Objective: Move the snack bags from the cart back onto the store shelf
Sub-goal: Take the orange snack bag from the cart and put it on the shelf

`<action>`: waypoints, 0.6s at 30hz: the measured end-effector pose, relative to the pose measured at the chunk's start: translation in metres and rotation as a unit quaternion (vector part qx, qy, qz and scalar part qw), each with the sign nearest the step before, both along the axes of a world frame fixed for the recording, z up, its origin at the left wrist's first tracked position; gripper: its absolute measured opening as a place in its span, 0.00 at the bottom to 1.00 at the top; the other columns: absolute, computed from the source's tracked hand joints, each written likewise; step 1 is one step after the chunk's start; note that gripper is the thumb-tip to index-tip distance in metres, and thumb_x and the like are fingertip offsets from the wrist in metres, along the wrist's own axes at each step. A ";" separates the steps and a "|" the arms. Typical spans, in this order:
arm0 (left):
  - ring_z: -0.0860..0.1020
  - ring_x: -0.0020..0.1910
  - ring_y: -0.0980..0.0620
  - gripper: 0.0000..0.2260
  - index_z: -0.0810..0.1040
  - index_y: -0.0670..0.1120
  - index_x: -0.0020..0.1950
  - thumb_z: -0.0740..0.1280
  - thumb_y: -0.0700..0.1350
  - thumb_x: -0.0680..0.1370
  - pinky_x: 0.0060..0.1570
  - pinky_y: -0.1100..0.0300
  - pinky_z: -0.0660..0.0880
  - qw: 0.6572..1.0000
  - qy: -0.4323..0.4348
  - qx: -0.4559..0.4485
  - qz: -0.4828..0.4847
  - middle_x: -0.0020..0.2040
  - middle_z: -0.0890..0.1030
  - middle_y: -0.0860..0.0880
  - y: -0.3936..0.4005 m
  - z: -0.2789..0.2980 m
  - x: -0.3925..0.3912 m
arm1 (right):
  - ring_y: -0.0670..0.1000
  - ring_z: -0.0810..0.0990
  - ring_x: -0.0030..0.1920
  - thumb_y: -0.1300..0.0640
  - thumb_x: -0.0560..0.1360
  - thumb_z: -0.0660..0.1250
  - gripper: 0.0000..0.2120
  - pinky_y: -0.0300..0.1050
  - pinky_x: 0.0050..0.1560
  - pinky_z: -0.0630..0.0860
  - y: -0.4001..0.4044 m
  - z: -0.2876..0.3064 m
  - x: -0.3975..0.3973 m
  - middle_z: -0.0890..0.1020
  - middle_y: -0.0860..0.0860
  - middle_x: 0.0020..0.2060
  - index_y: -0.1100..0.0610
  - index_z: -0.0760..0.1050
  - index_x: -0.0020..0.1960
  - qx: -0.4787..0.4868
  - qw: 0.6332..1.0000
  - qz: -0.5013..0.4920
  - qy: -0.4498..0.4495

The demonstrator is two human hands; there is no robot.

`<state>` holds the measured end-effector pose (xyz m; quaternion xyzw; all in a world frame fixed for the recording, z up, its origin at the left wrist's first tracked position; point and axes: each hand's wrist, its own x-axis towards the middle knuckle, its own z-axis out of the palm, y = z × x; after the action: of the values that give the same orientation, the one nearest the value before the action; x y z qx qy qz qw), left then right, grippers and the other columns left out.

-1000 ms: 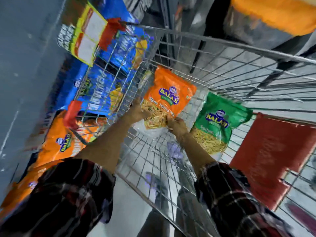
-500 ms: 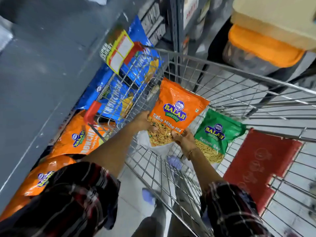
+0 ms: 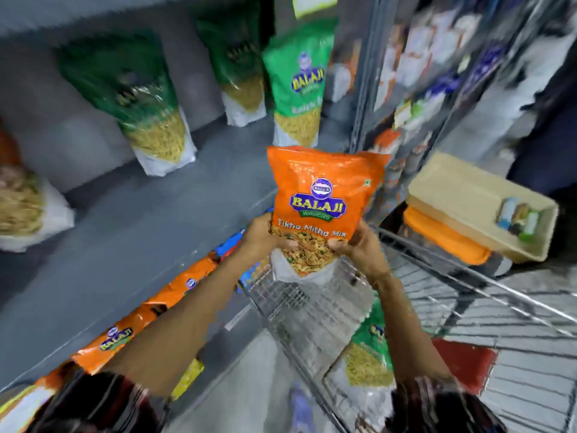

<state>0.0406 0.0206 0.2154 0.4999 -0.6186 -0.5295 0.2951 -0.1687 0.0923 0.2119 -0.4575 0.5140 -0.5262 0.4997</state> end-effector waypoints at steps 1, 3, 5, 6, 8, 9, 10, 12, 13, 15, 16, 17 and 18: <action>0.78 0.31 0.71 0.21 0.77 0.36 0.53 0.74 0.27 0.61 0.34 0.76 0.74 1.000 0.002 -0.025 0.017 0.50 0.79 0.45 0.003 0.015 0.010 | 0.47 0.83 0.47 0.73 0.66 0.69 0.26 0.41 0.47 0.81 -0.005 0.016 0.009 0.84 0.53 0.50 0.65 0.69 0.63 -0.020 1.000 0.017 0.004; 0.77 0.30 0.71 0.20 0.78 0.38 0.50 0.75 0.28 0.61 0.32 0.77 0.72 0.997 0.007 -0.060 0.051 0.46 0.80 0.49 0.009 0.040 0.036 | 0.45 0.83 0.49 0.72 0.66 0.70 0.27 0.41 0.49 0.81 -0.014 0.043 0.031 0.82 0.57 0.53 0.66 0.69 0.63 -0.054 0.997 0.050 0.030; 0.78 0.30 0.70 0.19 0.78 0.39 0.49 0.75 0.28 0.61 0.33 0.76 0.73 0.993 0.015 -0.078 0.088 0.46 0.81 0.48 0.016 0.061 0.068 | 0.41 0.82 0.50 0.70 0.67 0.72 0.26 0.34 0.48 0.79 -0.023 0.066 0.058 0.80 0.58 0.56 0.65 0.70 0.63 -0.094 0.989 0.086 0.074; 0.78 0.31 0.70 0.19 0.78 0.38 0.49 0.75 0.28 0.61 0.33 0.75 0.74 0.990 0.015 -0.088 0.107 0.47 0.81 0.46 0.020 0.070 0.085 | 0.41 0.82 0.50 0.68 0.67 0.72 0.26 0.35 0.48 0.79 -0.027 0.074 0.074 0.80 0.58 0.57 0.64 0.70 0.63 -0.108 0.986 0.099 0.082; 0.79 0.31 0.69 0.19 0.79 0.40 0.48 0.76 0.29 0.61 0.34 0.74 0.75 0.983 0.008 -0.106 0.148 0.48 0.81 0.46 0.030 0.085 0.121 | 0.43 0.82 0.50 0.68 0.66 0.73 0.27 0.39 0.48 0.81 -0.036 0.086 0.107 0.80 0.58 0.56 0.65 0.70 0.63 -0.122 0.982 0.124 0.069; 0.79 0.32 0.68 0.18 0.79 0.43 0.47 0.77 0.30 0.61 0.35 0.72 0.77 0.979 0.002 -0.114 0.171 0.47 0.81 0.46 0.036 0.090 0.140 | 0.44 0.82 0.50 0.69 0.66 0.73 0.27 0.40 0.47 0.81 -0.041 0.091 0.126 0.80 0.58 0.56 0.66 0.70 0.63 -0.131 0.979 0.143 0.068; 0.81 0.34 0.65 0.18 0.79 0.45 0.46 0.77 0.32 0.61 0.38 0.68 0.78 0.973 -0.006 -0.121 0.195 0.47 0.82 0.47 0.043 0.095 0.159 | 0.45 0.82 0.51 0.70 0.66 0.72 0.27 0.41 0.48 0.80 -0.045 0.094 0.145 0.80 0.58 0.56 0.66 0.69 0.63 -0.136 0.975 0.160 0.074; 0.82 0.41 0.55 0.18 0.79 0.46 0.48 0.78 0.36 0.61 0.44 0.58 0.80 0.963 -0.026 -0.125 0.238 0.48 0.83 0.46 0.060 0.103 0.196 | 0.49 0.81 0.51 0.69 0.64 0.73 0.29 0.46 0.51 0.80 -0.051 0.099 0.185 0.80 0.60 0.57 0.67 0.69 0.63 -0.142 0.968 0.197 0.070; 0.82 0.43 0.52 0.20 0.79 0.45 0.50 0.78 0.36 0.61 0.45 0.57 0.80 0.958 -0.029 -0.125 0.255 0.49 0.83 0.44 0.068 0.106 0.213 | 0.51 0.81 0.52 0.68 0.63 0.74 0.29 0.48 0.53 0.80 -0.053 0.100 0.204 0.80 0.60 0.56 0.67 0.70 0.62 -0.141 0.965 0.213 0.059; 0.82 0.43 0.54 0.22 0.78 0.43 0.53 0.78 0.35 0.61 0.43 0.60 0.81 0.949 -0.017 -0.127 0.287 0.51 0.83 0.43 0.083 0.108 0.247 | 0.50 0.82 0.50 0.68 0.63 0.75 0.26 0.47 0.53 0.81 -0.056 0.101 0.242 0.81 0.58 0.54 0.61 0.72 0.59 -0.144 0.959 0.236 0.064; 0.83 0.44 0.55 0.23 0.78 0.42 0.54 0.78 0.35 0.61 0.45 0.60 0.81 0.944 -0.015 -0.127 0.304 0.51 0.83 0.43 0.091 0.108 0.262 | 0.47 0.82 0.49 0.68 0.64 0.75 0.24 0.43 0.50 0.81 -0.057 0.101 0.260 0.82 0.55 0.53 0.57 0.73 0.57 -0.150 0.954 0.248 0.072; 0.83 0.45 0.54 0.24 0.78 0.42 0.55 0.78 0.36 0.61 0.48 0.57 0.81 0.938 -0.019 -0.126 0.323 0.51 0.84 0.44 0.098 0.109 0.276 | 0.43 0.83 0.48 0.68 0.65 0.75 0.24 0.39 0.48 0.81 -0.057 0.101 0.278 0.82 0.53 0.52 0.54 0.74 0.57 -0.157 0.949 0.264 0.075; 0.83 0.47 0.51 0.24 0.78 0.43 0.55 0.79 0.37 0.61 0.50 0.54 0.80 0.931 -0.028 -0.124 0.341 0.51 0.84 0.45 0.106 0.109 0.289 | 0.41 0.83 0.48 0.69 0.65 0.74 0.24 0.36 0.46 0.80 -0.058 0.101 0.295 0.82 0.50 0.51 0.53 0.74 0.57 -0.165 0.943 0.280 0.077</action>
<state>0.3298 0.1261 0.3241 0.6551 -0.4796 -0.3018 0.4998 0.1260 0.0348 0.3128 -0.6980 0.3083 -0.4054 0.5033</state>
